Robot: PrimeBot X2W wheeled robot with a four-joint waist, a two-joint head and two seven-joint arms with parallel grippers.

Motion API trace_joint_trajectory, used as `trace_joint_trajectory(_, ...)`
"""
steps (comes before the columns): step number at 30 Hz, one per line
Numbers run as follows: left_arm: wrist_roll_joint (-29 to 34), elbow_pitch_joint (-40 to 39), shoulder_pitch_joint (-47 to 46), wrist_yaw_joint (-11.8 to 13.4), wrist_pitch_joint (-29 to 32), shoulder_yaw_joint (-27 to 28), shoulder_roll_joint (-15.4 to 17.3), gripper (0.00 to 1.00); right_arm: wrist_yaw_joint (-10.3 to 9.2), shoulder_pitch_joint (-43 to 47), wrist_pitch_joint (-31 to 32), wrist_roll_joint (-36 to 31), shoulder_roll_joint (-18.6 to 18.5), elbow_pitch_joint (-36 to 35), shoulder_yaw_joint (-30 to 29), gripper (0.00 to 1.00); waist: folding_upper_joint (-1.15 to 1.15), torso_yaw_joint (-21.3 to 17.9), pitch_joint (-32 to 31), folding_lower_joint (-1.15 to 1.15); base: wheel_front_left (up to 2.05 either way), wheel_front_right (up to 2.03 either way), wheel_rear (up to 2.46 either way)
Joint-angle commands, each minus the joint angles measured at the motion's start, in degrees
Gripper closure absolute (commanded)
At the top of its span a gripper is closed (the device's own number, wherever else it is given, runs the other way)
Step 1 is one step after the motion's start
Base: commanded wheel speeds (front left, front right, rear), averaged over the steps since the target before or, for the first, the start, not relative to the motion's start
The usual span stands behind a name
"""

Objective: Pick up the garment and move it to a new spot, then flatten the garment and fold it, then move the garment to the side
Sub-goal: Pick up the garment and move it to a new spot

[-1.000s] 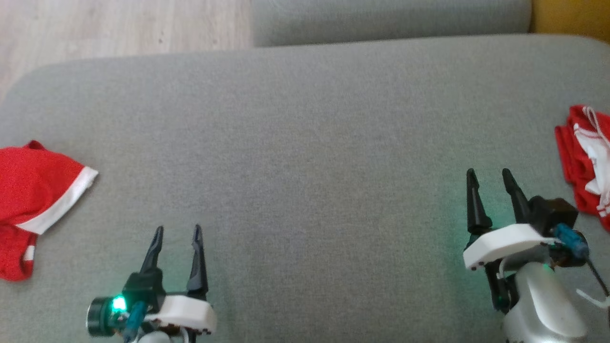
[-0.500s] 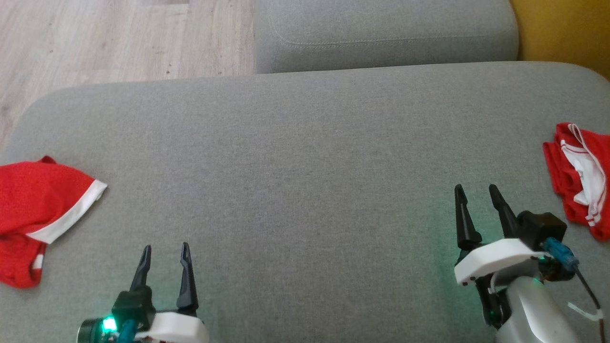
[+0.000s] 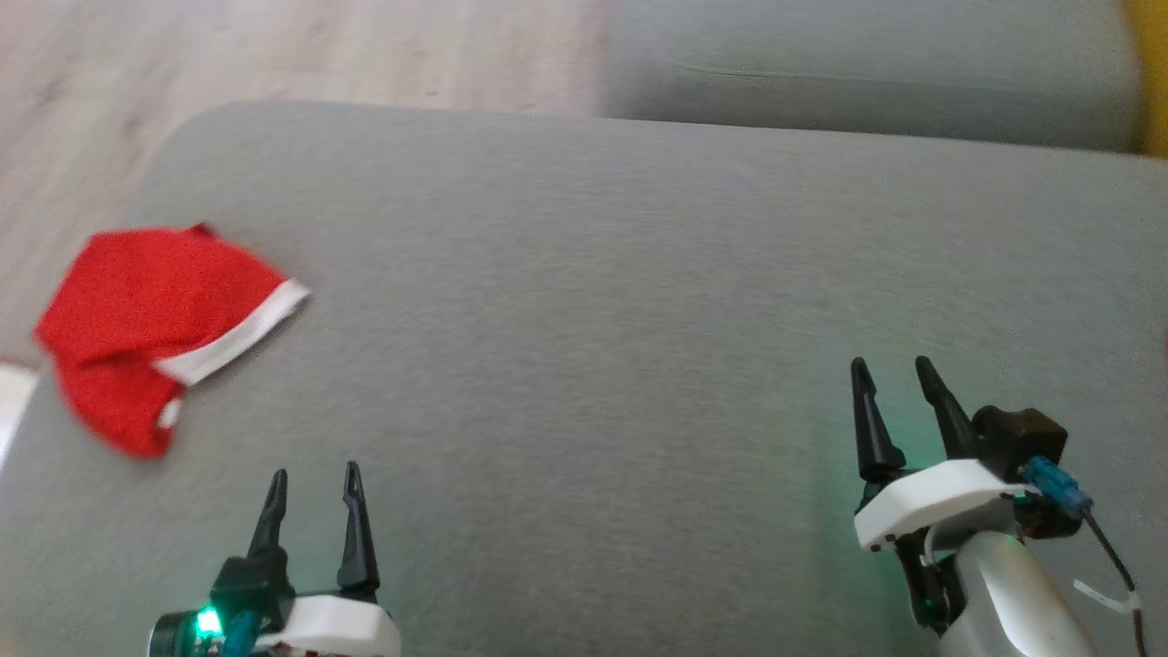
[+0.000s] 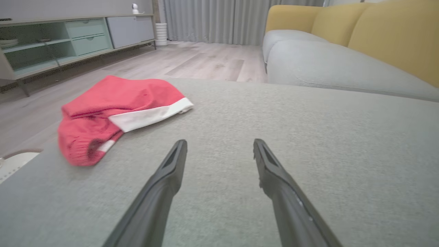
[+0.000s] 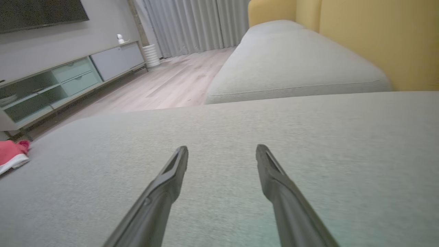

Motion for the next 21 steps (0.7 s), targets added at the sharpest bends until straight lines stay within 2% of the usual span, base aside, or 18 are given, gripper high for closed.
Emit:
trace_joint_trajectory(1,0.1,-1.9,-1.9,0.3,-0.3,2.2,0.5,0.0,-0.04,-1.2,-0.4,0.6,0.2,-1.6,2.0,0.0,0.0,5.7,0.4,0.0,0.0,0.0,0.0)
trace_joint_trajectory(2,0.3,-2.0,-1.5,0.3,-0.3,2.9,0.5,0.0,-0.04,-1.3,-0.4,1.1,0.2,-1.5,2.6,0.0,0.0,8.4,0.4,0.0,0.0,0.0,0.0)
trace_joint_trajectory(4,0.4,-2.0,-1.1,0.4,-0.3,3.7,0.5,0.0,-0.04,-1.4,-0.4,1.5,0.2,-1.4,3.1,0.0,0.0,11.0,0.4,0.0,0.0,0.0,0.0)
trace_joint_trajectory(10,1.6,-1.9,-0.3,-0.2,-0.3,7.3,0.5,0.0,-0.04,-1.7,-0.4,2.5,0.2,-0.9,5.0,0.0,0.0,15.6,0.7,0.0,0.0,0.0,0.0)
trace_joint_trajectory(14,1.3,-1.5,-0.7,-0.5,-0.3,10.2,0.5,0.0,-0.04,-2.5,-0.4,2.5,0.2,-0.8,6.0,0.0,0.0,15.7,1.9,0.0,0.0,0.0,0.0)
trace_joint_trajectory(21,1.4,-1.2,-5.6,-1.0,-0.3,15.5,1.2,0.0,-0.04,-5.2,-0.4,0.2,0.2,-1.2,6.6,0.0,0.0,12.9,7.2,0.0,0.0,0.0,0.0)
